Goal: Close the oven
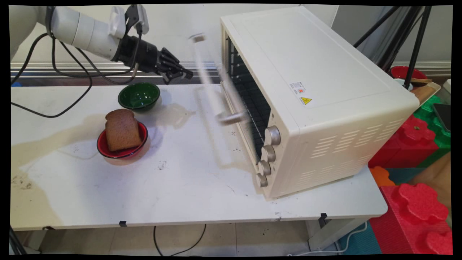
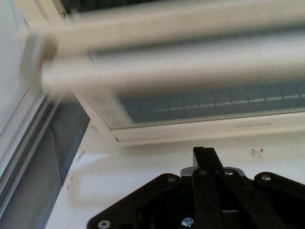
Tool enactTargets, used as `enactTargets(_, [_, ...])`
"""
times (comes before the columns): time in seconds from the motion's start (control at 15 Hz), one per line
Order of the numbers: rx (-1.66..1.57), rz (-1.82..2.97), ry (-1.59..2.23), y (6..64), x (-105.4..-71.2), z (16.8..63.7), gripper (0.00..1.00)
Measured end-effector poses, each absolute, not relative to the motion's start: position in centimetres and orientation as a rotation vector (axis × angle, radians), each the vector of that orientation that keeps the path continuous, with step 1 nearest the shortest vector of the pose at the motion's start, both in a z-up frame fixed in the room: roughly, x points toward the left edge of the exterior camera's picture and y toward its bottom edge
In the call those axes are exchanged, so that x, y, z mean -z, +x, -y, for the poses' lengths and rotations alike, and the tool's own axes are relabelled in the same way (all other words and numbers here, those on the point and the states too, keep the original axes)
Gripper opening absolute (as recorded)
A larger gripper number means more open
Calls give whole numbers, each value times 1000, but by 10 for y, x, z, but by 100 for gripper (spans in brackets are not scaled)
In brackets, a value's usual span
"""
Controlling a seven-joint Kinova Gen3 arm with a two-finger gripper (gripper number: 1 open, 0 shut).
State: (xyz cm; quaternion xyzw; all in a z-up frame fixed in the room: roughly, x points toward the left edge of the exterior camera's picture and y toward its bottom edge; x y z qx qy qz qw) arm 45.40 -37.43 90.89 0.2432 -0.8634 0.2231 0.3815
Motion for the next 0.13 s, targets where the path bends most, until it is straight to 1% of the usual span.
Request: enactTargets(0.13, [-571, 2190, 615, 451, -913, 377, 0])
